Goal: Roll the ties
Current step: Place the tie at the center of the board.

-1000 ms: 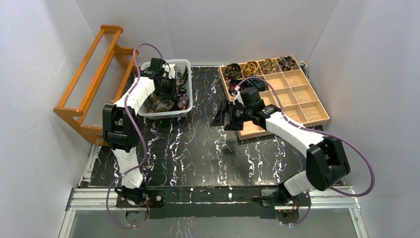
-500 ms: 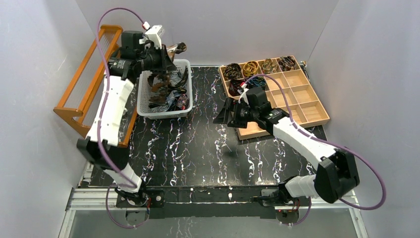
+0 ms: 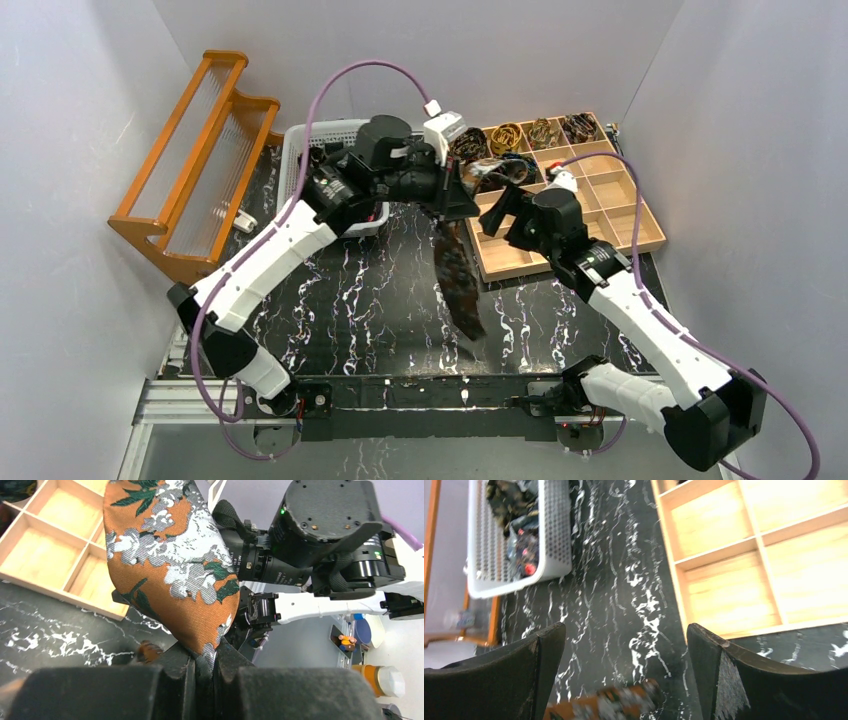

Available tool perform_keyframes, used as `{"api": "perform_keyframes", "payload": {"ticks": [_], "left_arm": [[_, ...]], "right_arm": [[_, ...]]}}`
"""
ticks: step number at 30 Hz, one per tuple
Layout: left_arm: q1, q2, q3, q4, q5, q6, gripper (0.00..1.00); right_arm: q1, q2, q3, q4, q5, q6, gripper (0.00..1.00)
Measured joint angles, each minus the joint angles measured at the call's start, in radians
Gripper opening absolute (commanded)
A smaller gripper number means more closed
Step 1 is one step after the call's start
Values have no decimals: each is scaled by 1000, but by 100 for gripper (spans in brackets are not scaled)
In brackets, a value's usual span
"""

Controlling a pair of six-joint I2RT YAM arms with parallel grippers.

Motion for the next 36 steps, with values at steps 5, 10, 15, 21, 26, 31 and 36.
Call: {"api": "perform_keyframes", "payload": {"ticks": [5,10,15,21,26,31,36], "left_arm": [[-60,40,-49,130,-26,-36,0],[-72,-64,-428,347,-85,-77,1],[-64,-253,-929,467,-209,-150,8],[-54,-579,-1225,443,-438,-290,54],[-49,-708,-1235,330,-628,-421,72],[-48,-847,-1257,127,-771,-547,85],[-48,-949,-1253,-54,-857,-631,88]], "right_arm": [[-20,-61,0,-56,95,0,99],[-23,-149,-56,-13,32,-54,99],[-23,-177,-140,56,-200,-100,99],[-22,-62,-191,107,-478,-107,98],[-17,59,-213,56,-540,-79,95],[74,132,-225,28,-528,-33,95],[318,239,-199,-14,-387,24,96]]}}
